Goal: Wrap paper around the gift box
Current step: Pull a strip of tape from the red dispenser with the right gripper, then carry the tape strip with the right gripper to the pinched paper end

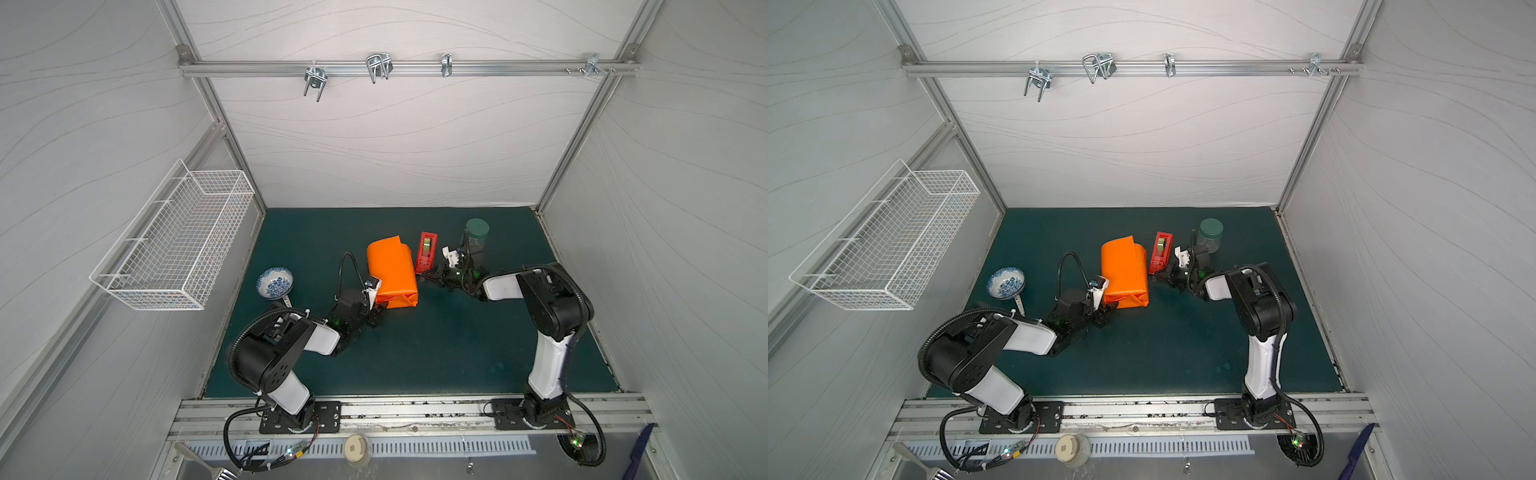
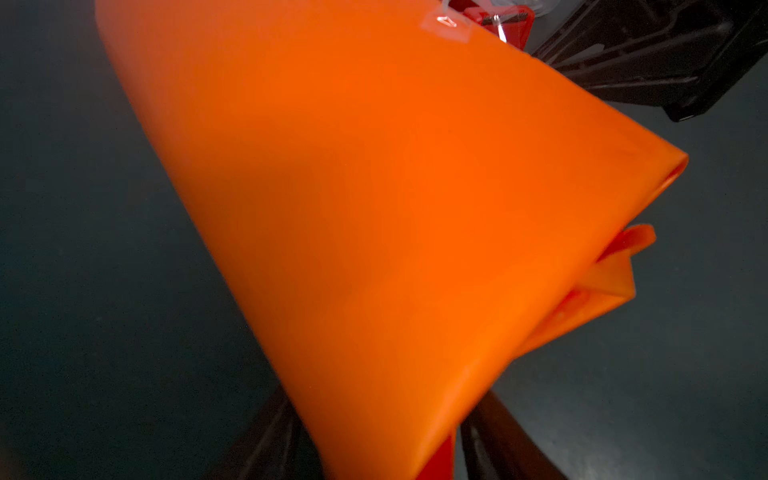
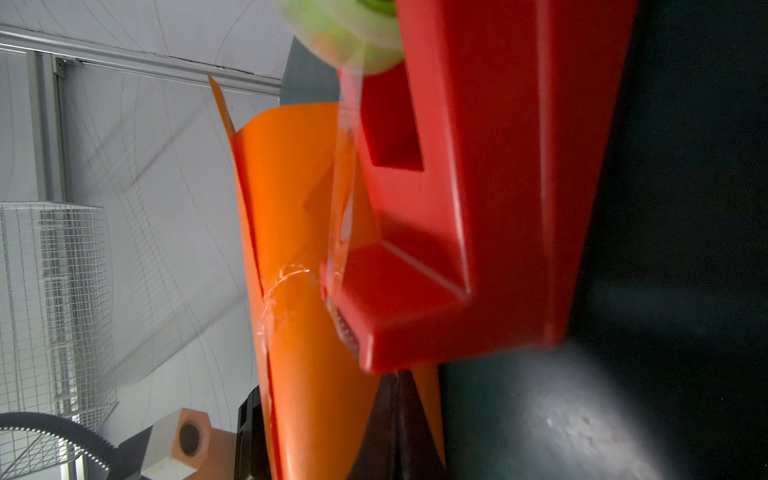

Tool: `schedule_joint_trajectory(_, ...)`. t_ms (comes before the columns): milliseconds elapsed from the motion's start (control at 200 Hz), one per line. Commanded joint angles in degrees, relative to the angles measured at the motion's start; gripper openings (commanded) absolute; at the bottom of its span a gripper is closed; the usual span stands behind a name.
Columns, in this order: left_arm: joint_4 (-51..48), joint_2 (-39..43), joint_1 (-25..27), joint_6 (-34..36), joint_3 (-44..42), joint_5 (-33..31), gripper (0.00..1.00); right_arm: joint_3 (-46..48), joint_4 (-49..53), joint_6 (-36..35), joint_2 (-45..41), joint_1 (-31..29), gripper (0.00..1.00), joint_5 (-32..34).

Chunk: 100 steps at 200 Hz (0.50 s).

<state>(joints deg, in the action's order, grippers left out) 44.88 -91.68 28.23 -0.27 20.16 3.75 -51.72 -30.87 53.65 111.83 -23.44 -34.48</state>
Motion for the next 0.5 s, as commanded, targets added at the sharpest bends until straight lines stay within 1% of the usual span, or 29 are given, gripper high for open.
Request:
schedule_joint_trajectory(0,1.52,-0.24,-0.41,-0.35,1.66,0.25,0.6,-0.11,5.7,-1.98,2.51,-0.03,0.0,1.38)
schedule_joint_trajectory(280,1.45,-0.14,-0.47,-0.43,1.7,0.29,0.6,-0.9,14.78,-6.94,1.49,0.83,0.0,9.03)
schedule_joint_trajectory(495,1.44,-0.21,-0.48,-0.47,1.61,0.29,0.6,-1.11,18.57,-9.74,-0.26,1.47,0.0,11.35)
